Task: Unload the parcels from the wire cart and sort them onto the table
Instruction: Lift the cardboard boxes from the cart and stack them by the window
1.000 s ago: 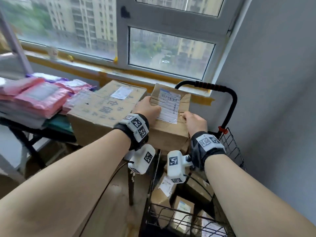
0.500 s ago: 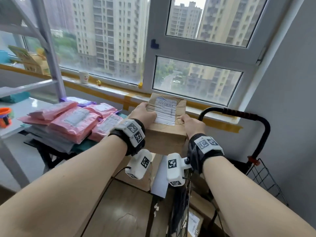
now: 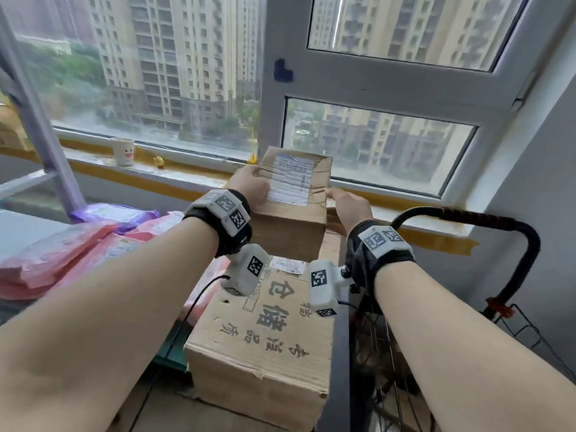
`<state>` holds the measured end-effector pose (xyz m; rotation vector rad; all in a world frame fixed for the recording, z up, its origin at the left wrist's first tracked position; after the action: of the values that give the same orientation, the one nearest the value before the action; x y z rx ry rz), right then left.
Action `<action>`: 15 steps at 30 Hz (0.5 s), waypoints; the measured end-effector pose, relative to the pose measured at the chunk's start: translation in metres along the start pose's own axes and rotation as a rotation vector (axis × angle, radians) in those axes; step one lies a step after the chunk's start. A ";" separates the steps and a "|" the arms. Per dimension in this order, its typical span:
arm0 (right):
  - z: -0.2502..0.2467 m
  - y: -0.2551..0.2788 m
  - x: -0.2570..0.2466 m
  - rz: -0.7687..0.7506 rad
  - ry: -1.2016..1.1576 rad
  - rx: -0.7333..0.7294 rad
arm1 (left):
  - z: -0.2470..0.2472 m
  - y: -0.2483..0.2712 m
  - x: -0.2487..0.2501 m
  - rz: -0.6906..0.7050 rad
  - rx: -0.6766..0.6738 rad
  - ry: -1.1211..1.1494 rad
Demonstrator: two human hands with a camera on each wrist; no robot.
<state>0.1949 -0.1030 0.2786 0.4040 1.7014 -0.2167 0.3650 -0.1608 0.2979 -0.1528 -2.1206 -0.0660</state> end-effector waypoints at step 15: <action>0.057 -0.078 0.015 0.080 -0.041 0.082 | 0.008 -0.120 -0.048 0.037 -0.202 0.037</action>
<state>0.2151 -0.1929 0.2474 0.5243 1.6365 -0.2344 0.3668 -0.2828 0.2543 -0.3085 -2.0705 -0.2597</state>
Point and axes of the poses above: each hand's wrist, its own y-axis away from the middle knuckle, its own z-axis out of the palm, x = y × z, the point moved 2 cm from there along -y, towards the middle knuckle, and after that the axes turned 4 degrees about -x, right-handed, at the moved point
